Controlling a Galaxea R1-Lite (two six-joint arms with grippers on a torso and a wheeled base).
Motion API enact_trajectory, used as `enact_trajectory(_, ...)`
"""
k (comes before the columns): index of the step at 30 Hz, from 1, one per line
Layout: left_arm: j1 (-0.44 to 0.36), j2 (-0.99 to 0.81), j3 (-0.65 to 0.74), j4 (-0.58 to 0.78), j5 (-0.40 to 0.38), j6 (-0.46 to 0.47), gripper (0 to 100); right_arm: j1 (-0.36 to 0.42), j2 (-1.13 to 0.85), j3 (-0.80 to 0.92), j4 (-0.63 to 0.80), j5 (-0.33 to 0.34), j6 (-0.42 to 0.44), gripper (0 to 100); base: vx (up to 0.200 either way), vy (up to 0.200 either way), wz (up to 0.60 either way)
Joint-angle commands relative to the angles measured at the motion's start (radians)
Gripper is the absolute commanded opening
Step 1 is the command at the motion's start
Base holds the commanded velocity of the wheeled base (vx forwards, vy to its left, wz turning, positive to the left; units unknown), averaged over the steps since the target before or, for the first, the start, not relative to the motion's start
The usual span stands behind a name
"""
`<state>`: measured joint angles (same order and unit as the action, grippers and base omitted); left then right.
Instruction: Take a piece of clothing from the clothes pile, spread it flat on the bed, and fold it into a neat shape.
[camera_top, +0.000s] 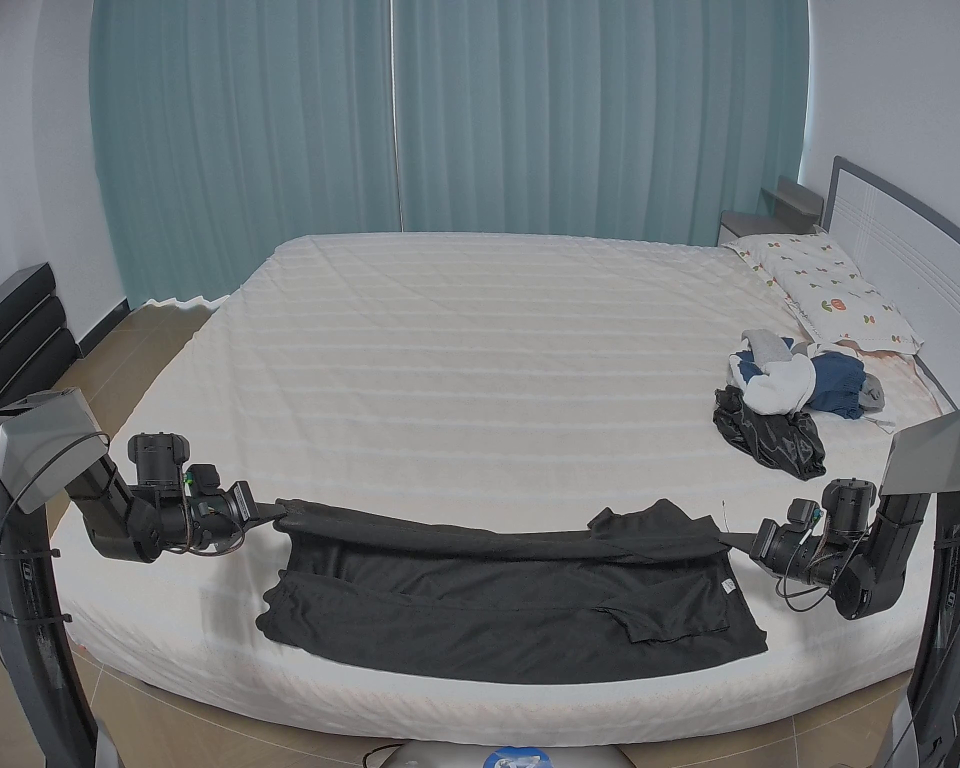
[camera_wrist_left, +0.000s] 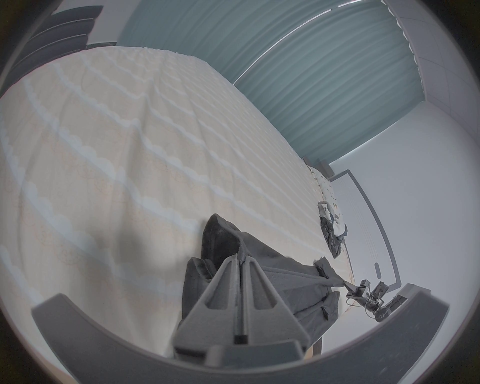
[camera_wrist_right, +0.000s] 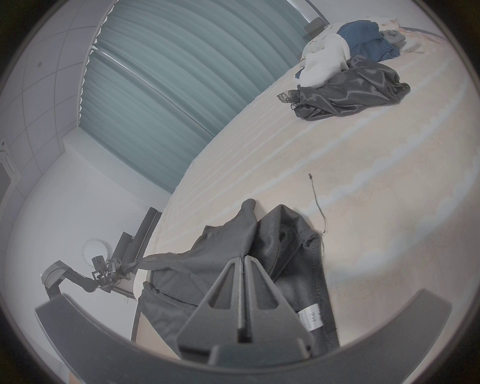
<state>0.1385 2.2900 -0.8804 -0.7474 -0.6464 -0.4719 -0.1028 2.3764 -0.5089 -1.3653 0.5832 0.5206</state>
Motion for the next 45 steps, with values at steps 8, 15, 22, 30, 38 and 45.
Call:
enact_trajectory(8,0.006,0.002,0.021,0.005,-0.001,0.061,0,-0.014,-0.009,0.038,0.000,0.024,-0.028,0,0.000,0.000,0.00)
enact_trajectory(15,0.007,-0.003,0.040,0.100,-0.002,0.210,0,-0.018,-0.003,0.069,0.002,0.024,-0.091,0,0.000,0.000,0.00)
enact_trajectory(22,0.021,-0.032,0.054,0.226,-0.052,0.366,0,-0.020,-0.003,0.105,0.003,0.024,-0.175,0,0.000,0.000,0.00)
enact_trajectory(30,0.030,-0.027,0.054,0.241,-0.052,0.406,0,-0.025,-0.005,0.127,0.011,0.024,-0.228,0,0.000,0.000,0.00)
enact_trajectory(38,0.038,-0.030,0.052,0.289,-0.052,0.450,0,-0.035,-0.005,0.142,0.012,0.024,-0.269,0,0.000,0.000,0.00)
enact_trajectory(45,0.039,-0.023,0.035,0.387,-0.050,0.533,0,-0.037,0.014,0.152,0.015,0.024,-0.327,0,0.000,0.000,0.00)
